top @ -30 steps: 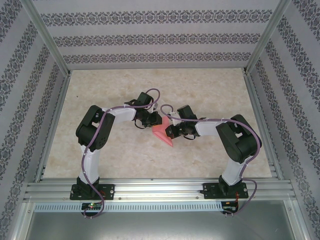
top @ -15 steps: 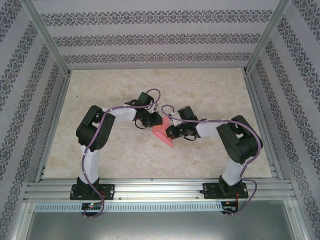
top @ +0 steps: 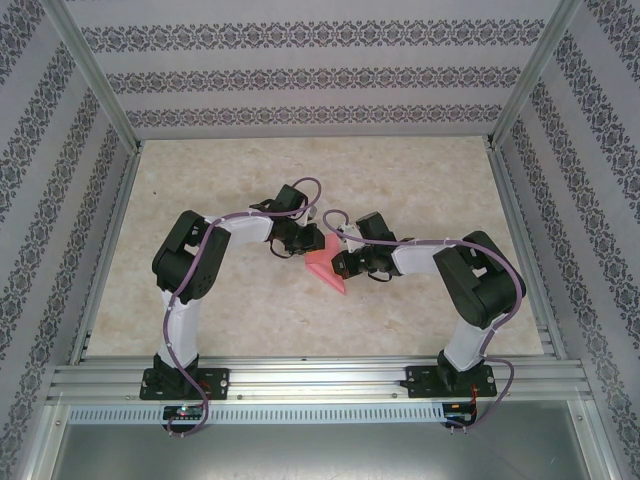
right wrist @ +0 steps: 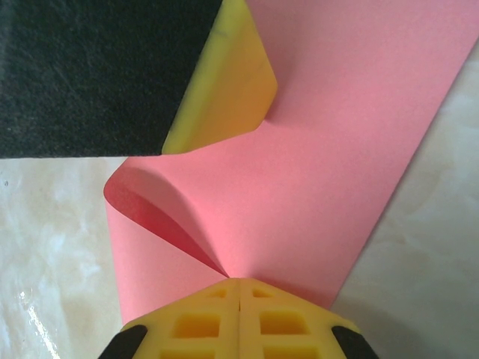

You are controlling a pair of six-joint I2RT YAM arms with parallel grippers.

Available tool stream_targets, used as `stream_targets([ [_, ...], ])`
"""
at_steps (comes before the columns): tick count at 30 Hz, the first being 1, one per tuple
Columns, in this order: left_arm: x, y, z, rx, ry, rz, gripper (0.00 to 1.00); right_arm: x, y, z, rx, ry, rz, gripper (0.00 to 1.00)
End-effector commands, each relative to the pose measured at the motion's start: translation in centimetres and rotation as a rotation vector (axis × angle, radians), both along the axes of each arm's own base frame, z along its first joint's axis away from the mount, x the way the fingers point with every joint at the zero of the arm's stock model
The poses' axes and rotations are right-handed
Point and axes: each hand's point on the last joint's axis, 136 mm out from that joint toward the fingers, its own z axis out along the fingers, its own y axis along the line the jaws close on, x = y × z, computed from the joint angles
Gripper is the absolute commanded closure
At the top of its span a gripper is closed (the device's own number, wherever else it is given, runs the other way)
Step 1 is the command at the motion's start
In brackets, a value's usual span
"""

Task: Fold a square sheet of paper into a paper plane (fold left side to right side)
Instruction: Third fold the triangle at the center of the table.

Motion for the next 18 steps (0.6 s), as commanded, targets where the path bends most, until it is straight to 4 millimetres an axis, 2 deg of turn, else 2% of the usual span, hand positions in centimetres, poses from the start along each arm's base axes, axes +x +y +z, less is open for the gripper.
stream_targets([
  [1,-2.6,1.3,-4.4,0.122,0.100,-0.016,0.79,-0.8,-1.0,-0.7,-0.031,0.049,-0.023,1.00],
  [12,-2.6,1.3,-4.5,0.122,0.100,-0.017,0.79,-0.6,-0.9,0.9,-0.017,0.021,-0.029,1.00],
  [18,-2.6,1.2,-4.4,0.124,0.098,-0.020,0.79,-0.8,-1.1,0.4,-0.027,0.037,-0.038,1.00],
])
